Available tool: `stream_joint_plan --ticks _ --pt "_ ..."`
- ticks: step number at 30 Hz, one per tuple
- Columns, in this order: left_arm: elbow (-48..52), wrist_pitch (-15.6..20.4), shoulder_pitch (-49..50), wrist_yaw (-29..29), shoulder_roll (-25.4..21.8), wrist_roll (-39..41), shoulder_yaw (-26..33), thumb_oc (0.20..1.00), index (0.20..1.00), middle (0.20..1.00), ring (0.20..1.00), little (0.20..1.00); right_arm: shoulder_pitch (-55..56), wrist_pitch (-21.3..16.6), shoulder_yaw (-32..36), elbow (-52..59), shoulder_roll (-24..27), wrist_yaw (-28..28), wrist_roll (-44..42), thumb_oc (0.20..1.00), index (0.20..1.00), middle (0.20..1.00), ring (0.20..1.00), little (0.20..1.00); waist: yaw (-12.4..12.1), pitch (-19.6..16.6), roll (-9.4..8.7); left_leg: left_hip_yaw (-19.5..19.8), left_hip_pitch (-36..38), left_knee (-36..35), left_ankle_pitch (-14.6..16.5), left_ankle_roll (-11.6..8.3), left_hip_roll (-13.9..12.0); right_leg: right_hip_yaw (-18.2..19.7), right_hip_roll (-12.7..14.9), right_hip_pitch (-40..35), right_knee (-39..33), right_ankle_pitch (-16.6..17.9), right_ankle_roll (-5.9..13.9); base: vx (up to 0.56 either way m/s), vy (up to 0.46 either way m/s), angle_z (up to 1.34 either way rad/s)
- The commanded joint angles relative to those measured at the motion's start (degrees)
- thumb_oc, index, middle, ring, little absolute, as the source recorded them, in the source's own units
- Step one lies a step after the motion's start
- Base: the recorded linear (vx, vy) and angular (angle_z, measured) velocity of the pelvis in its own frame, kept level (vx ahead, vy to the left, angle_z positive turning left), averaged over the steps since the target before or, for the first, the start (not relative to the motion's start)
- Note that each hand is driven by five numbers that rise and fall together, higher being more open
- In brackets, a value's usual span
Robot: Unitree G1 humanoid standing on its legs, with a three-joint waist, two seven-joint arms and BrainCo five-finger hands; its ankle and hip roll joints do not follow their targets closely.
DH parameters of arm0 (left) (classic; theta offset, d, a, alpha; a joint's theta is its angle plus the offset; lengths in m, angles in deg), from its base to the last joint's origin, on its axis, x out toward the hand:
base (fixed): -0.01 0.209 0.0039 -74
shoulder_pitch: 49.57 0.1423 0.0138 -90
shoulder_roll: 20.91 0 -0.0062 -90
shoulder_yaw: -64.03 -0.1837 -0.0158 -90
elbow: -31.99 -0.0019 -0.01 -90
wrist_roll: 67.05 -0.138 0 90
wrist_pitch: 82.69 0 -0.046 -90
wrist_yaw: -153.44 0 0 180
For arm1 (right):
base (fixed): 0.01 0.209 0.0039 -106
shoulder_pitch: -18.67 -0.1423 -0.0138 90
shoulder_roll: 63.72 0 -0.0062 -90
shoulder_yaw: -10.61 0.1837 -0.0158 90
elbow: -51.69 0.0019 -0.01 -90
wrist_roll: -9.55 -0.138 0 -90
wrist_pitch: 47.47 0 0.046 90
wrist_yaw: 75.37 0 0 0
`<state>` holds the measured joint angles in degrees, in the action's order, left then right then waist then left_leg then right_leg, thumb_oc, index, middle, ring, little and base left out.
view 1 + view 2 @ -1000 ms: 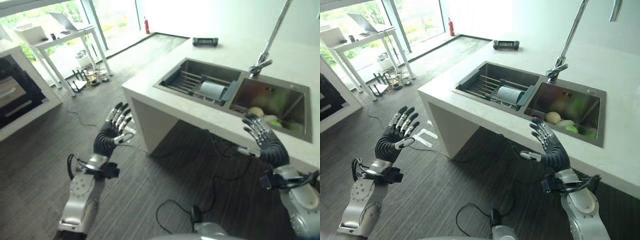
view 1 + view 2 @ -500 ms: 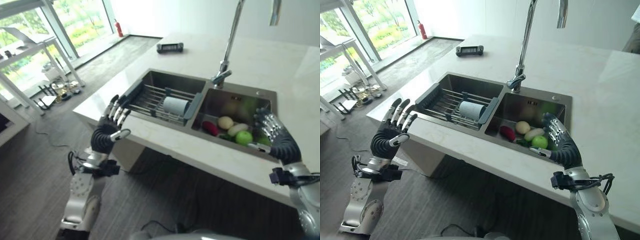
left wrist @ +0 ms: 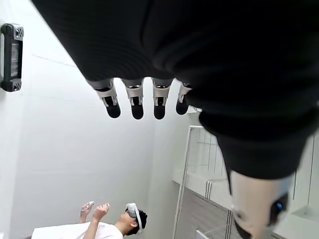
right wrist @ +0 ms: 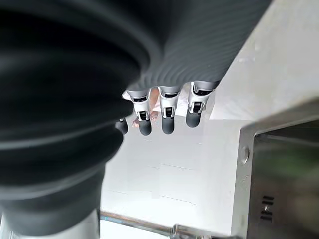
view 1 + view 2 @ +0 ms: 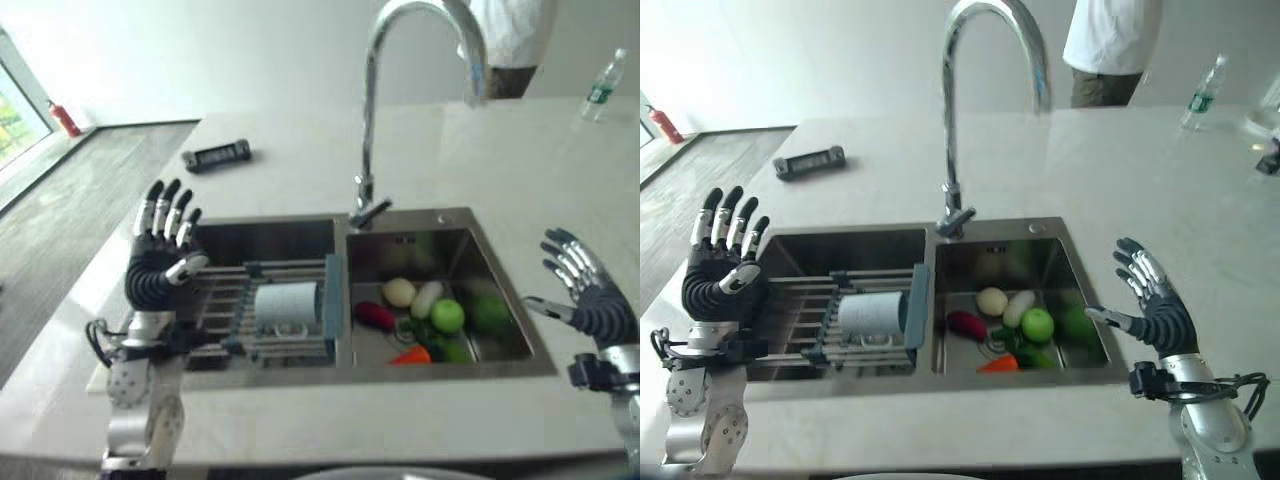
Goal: Place the dishes in the dishwasher.
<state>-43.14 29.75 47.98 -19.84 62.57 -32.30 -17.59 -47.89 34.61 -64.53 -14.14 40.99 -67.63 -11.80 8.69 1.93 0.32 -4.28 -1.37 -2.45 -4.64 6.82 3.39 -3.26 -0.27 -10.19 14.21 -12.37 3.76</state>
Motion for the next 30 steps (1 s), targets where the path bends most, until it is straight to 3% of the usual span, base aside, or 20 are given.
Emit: stream_joint_plan --ticks 1,3,5,7,10,14,21,24,25,30 --pt "5.30 -0.02 1.19 -0.85 -4.43 -2.73 2.95 1.000 1.000 1.000 1.000 1.000 -6.44 -1.99 0.95 -0.72 -0.51 0.35 -0.40 1.000 1.000 1.000 1.000 1.000 -4.18 -0.21 -2.75 0.14 2.57 -2.55 0.02 -6.87 -4.28 2.86 6.13 3.91 -11.07 16.60 3.44 0.03 0.307 0.49" --pt "5.78 -0.62 1.57 -1.87 -4.85 -4.01 3.41 1.000 1.000 1.000 1.000 1.000 -7.09 -2.21 0.23 -1.30 -0.79 1.09 -0.62 1.000 1.000 1.000 1.000 1.000 -5.50 0.18 -2.91 -1.73 3.35 -2.55 0.25 -6.77 -3.97 -2.69 6.45 6.55 -6.51 17.85 3.65 -0.04 0.137 0.12" --pt "5.99 -0.93 1.38 -2.24 -5.06 -4.56 3.68 1.000 1.000 1.000 1.000 1.000 -7.77 -2.12 -0.49 -1.61 -1.00 1.14 -0.33 1.000 1.000 1.000 1.000 1.000 -6.00 0.29 -2.99 -2.93 3.62 -2.55 0.42 -6.92 -4.18 -4.60 5.61 7.44 -6.74 17.28 3.42 -0.04 0.051 -0.54" --pt "5.78 -1.84 0.65 -1.71 -5.47 -3.91 3.58 1.000 1.000 1.000 1.000 1.000 -7.89 -2.25 -0.54 -1.96 -0.97 0.41 -0.13 1.000 1.000 1.000 1.000 1.000 -5.55 0.38 -3.15 -2.77 3.90 -2.55 0.52 -6.96 -3.56 -3.09 2.41 7.79 -8.93 16.25 2.39 0.00 0.007 -0.51" --pt "5.24 -2.04 0.32 -1.11 -5.59 -4.78 3.25 1.000 1.000 1.000 1.000 1.000 -7.46 -2.58 0.28 -2.11 -0.67 0.04 -0.87 1.000 1.000 1.000 1.000 1.000 -5.05 0.67 -3.25 -1.63 4.66 -2.55 0.83 -6.95 -2.63 -2.96 0.04 8.13 -11.78 16.23 1.18 0.02 -0.034 -0.02" --pt "6.02 -2.54 0.76 -0.40 -5.56 -6.47 2.44 1.000 1.000 1.000 1.000 1.000 -7.39 -2.86 -0.11 -2.43 -0.36 -1.07 -0.69 1.000 1.000 1.000 1.000 1.000 -4.52 0.66 -2.88 -0.81 4.98 -2.55 0.99 -7.21 -2.62 -1.98 -0.72 7.08 -16.51 15.90 0.24 -0.01 -0.122 0.23" --pt "5.70 -3.08 2.67 0.32 -6.56 -10.51 2.03 1.000 1.000 1.000 1.000 1.000 -8.81 -2.18 -1.83 -2.70 -0.34 -2.83 0.47 1.000 1.000 1.000 1.000 1.000 -4.86 -0.18 -2.00 -0.25 5.82 -2.55 1.95 -7.21 -2.19 -0.59 -1.10 6.51 -19.21 17.00 0.60 0.00 -0.109 0.10" --pt "4.94 -3.18 2.48 -3.04 -8.50 -18.07 2.09 1.000 1.000 1.000 1.000 1.000 -9.36 -1.80 -2.41 -2.65 -0.04 -3.73 0.87 1.000 1.000 1.000 1.000 1.000 -4.67 -0.47 -1.21 -0.53 5.87 -2.55 2.33 -7.33 -2.38 -0.33 -0.86 7.13 -19.21 17.11 0.98 -0.01 -0.064 -0.05" --pt "4.37 -7.18 2.20 -3.60 -10.34 -22.71 2.24 1.000 1.000 1.000 1.000 1.000 -9.62 -1.43 -2.60 -2.46 0.19 -3.80 0.98 1.000 1.000 1.000 1.000 1.000 -4.31 -0.62 -0.80 -0.94 5.81 -2.55 2.37 -7.45 -2.56 -0.23 -0.65 7.50 -19.21 17.26 1.22 -0.01 -0.013 -0.03" --pt "1.78 -13.09 -1.36 -4.67 -19.95 -35.86 1.65 1.000 1.000 1.000 1.000 1.000 -11.06 -0.03 -2.47 -2.26 2.88 -3.26 0.60 1.000 1.000 1.000 1.000 1.000 -2.74 -0.92 0.21 -2.61 6.18 -2.55 2.89 -7.44 -2.71 0.01 -0.21 7.50 -19.21 17.45 1.77 -0.02 0.024 -0.05"
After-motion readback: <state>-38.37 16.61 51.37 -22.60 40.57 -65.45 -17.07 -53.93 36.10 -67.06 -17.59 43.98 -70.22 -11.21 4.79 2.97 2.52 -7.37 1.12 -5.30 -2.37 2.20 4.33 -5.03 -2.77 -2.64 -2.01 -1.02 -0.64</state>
